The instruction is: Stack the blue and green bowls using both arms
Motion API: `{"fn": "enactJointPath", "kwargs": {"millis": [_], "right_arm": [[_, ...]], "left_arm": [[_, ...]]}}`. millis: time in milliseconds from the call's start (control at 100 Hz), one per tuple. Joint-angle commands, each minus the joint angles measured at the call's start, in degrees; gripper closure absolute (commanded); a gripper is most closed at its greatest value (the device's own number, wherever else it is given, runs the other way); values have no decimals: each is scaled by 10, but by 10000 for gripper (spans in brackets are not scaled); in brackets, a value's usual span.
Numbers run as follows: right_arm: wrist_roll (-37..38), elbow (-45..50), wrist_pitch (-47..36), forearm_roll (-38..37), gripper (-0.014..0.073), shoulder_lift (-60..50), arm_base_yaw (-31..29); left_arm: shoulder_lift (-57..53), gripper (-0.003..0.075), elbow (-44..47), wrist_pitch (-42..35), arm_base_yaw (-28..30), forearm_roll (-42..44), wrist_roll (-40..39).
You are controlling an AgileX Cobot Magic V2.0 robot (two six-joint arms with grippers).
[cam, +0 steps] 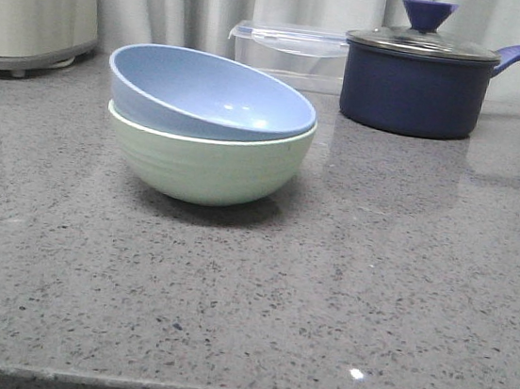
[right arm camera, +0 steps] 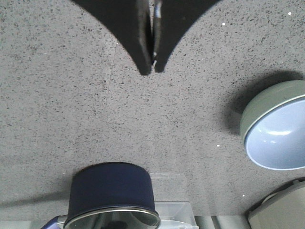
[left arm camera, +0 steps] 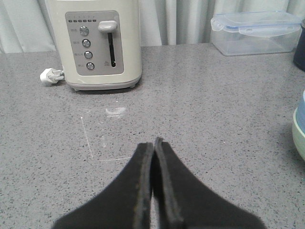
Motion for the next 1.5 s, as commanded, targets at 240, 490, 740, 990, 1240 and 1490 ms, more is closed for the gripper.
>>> {"fn": "enactJointPath", "kwargs": {"millis": [240,490,740,990,1240,1490], "right_arm": [[1,-15,-49,-3,673,3,-3],[1,-15,-49,-3,673,3,-3],[1,-15,-49,-3,673,3,-3],[1,-15,-49,-3,673,3,-3],[1,-15,-48,-3,673,4,-3],[1,-15,-48,-3,673,4,-3]], "left_arm": [[4,741,-14,-46,0,5,-7],[-41,741,19,-79,1,1,-7],[-104,741,138,-182,1,1,-7],[-178,741,261,-235,1,-2,-7],[-202,741,262,-187,1,-3,-7],[-202,741,262,-186,0,-3,-7]]}}
